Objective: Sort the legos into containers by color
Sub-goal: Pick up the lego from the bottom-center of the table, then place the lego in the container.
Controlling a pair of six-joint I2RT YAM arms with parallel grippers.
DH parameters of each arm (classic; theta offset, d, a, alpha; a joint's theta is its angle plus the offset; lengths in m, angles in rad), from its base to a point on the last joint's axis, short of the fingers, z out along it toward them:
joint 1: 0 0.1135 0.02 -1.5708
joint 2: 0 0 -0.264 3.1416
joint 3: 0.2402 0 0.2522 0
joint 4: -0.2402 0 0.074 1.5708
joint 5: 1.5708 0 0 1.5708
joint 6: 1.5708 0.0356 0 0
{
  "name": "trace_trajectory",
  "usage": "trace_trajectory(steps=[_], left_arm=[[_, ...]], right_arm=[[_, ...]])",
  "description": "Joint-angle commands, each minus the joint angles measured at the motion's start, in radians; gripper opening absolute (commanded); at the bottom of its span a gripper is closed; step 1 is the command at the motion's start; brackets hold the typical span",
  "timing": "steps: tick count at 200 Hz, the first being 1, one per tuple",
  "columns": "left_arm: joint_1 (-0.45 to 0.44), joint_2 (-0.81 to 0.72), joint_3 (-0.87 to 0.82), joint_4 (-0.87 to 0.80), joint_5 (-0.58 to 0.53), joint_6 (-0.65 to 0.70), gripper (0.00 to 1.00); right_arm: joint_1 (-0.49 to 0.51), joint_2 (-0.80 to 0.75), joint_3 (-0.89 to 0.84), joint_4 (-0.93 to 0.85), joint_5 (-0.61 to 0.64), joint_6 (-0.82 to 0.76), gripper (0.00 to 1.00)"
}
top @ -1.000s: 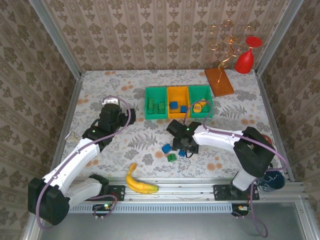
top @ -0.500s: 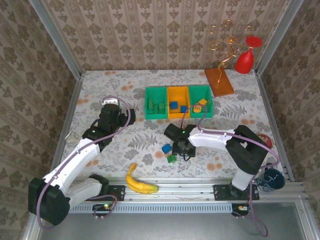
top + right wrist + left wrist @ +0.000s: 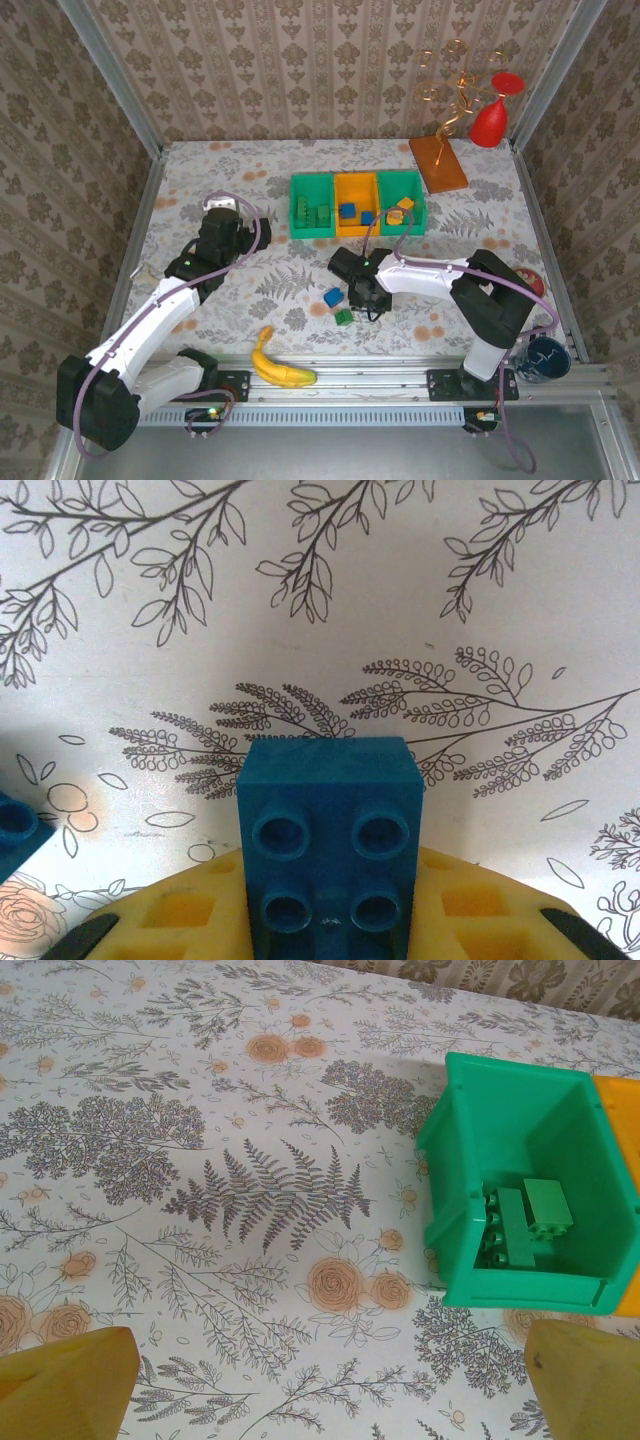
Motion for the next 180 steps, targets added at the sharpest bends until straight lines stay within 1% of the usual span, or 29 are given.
trace_trajectory(steps=[1, 51, 55, 95, 180], left_arm=[[0.009, -0.006, -0.008, 0.006, 0.01, -0.019, 1.0], [0.008, -0.008, -0.008, 0.008, 0.014, -0.02, 1.0], [0.034, -0.008, -0.008, 0.007, 0.013, -0.021, 1.0], [0.041, -0.009, -0.008, 0.009, 0.02, -0.022, 1.0], [0.048, -0.014, -0.01, 0.01, 0.032, -0.026, 1.0]], right_arm=[[0.018, 0.025, 0.021, 0.02, -0.014, 0.006, 0.3], [0.014, -0.019, 0.036, -0.004, 0.03, -0.011, 0.24], [0.014, -0.021, 0.036, -0.005, 0.033, -0.013, 0.23], [0.005, -0.055, 0.055, -0.034, 0.065, -0.034, 0.18], [-0.039, -0.133, 0.113, -0.075, 0.136, -0.108, 0.16]])
